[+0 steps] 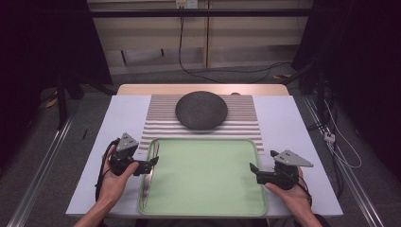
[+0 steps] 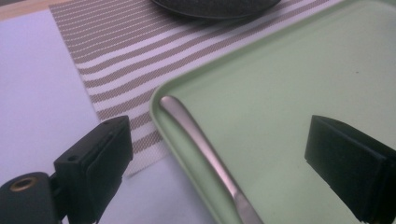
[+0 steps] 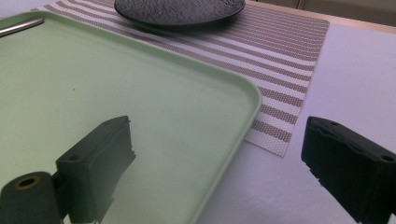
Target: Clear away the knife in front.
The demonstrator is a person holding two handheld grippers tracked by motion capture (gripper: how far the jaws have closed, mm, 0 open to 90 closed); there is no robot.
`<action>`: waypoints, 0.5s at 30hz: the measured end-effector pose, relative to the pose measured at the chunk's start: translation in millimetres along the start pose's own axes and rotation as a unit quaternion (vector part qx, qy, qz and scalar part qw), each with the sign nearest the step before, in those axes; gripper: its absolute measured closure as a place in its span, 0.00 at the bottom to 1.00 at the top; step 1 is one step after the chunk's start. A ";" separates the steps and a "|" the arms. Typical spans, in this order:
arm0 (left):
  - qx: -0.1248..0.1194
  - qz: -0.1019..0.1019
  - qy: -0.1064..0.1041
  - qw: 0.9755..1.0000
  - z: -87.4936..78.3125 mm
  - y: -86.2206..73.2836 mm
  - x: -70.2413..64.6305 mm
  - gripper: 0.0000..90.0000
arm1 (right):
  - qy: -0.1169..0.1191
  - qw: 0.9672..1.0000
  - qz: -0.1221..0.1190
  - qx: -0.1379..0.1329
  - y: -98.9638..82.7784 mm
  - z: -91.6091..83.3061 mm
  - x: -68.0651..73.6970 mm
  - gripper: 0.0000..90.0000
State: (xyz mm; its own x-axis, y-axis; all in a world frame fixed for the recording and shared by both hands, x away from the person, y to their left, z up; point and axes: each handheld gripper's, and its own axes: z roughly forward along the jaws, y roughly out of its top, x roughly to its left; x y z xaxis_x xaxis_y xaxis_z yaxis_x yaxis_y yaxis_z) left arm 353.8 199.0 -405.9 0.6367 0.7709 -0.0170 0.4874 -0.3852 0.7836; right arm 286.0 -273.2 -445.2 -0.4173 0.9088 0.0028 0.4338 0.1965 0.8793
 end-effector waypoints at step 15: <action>-0.018 -0.021 0.024 0.999 -22.1 -34.0 2.1 0.08 | -0.001 1.000 0.001 0.002 -0.1 1.8 -0.1 0.10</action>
State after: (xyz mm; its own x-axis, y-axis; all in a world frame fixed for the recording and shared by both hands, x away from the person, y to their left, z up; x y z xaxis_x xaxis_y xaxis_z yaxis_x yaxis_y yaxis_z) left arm 325.3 224.9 -418.8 0.5860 0.8100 -0.0221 0.4912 -0.3334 0.8047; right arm 287.4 -272.7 -446.2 -0.4155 0.9096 0.0032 0.4383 0.1971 0.8770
